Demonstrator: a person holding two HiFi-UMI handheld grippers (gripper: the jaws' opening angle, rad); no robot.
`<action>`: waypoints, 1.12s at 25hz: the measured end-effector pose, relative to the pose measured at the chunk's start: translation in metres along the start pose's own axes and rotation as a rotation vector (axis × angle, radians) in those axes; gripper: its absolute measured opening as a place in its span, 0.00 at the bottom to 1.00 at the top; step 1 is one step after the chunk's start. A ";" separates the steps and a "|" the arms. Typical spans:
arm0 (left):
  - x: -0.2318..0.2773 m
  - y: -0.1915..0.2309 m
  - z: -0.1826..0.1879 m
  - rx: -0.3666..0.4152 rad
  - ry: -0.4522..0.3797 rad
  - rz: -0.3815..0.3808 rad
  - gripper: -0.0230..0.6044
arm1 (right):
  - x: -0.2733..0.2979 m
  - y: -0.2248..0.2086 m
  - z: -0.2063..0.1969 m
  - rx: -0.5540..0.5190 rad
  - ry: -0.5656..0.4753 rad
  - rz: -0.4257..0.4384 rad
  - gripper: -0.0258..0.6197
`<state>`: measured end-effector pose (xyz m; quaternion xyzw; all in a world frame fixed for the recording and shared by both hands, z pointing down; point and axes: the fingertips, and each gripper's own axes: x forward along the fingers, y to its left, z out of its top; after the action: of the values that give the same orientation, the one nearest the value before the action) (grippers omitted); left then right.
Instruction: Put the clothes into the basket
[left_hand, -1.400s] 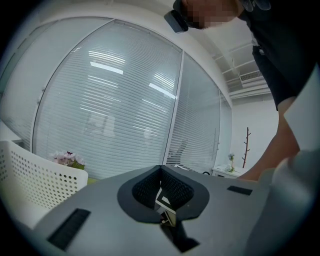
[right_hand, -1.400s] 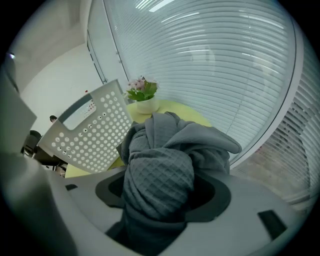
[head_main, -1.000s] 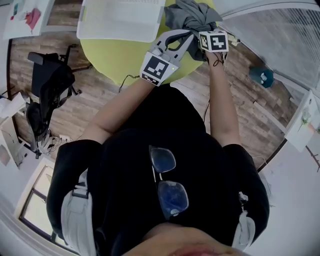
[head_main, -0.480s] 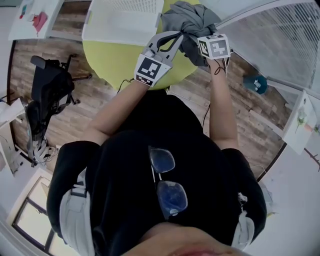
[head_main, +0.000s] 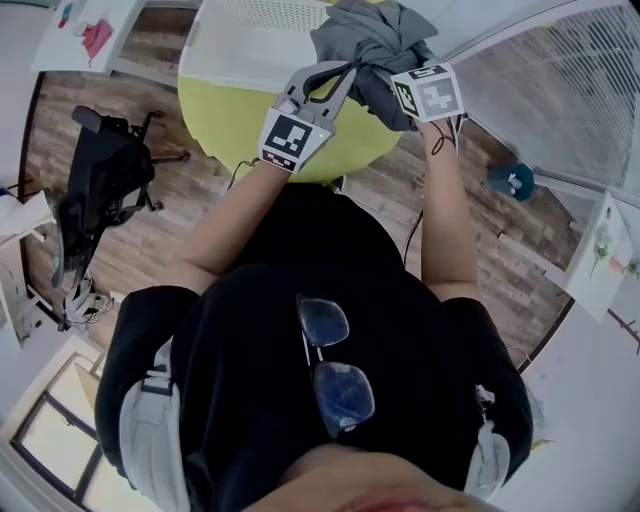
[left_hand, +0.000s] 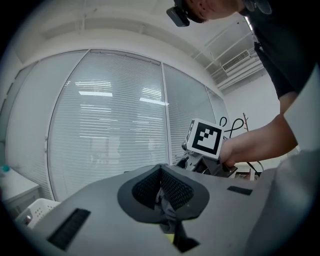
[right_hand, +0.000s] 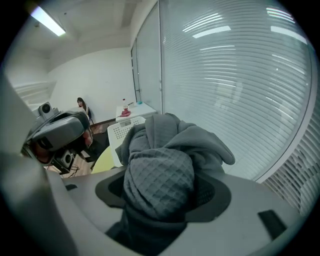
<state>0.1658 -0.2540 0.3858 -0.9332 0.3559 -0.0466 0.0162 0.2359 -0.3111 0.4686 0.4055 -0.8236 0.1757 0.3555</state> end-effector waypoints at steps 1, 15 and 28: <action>-0.003 0.003 0.002 0.007 -0.003 0.003 0.05 | 0.000 0.004 0.006 -0.016 -0.005 0.003 0.53; -0.052 0.090 -0.003 -0.003 -0.019 0.052 0.05 | 0.038 0.071 0.084 -0.153 -0.029 0.045 0.53; -0.095 0.172 -0.018 -0.020 -0.010 0.122 0.05 | 0.098 0.135 0.148 -0.305 -0.045 0.115 0.53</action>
<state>-0.0202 -0.3192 0.3858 -0.9102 0.4123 -0.0372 0.0113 0.0225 -0.3681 0.4384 0.3030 -0.8702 0.0594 0.3839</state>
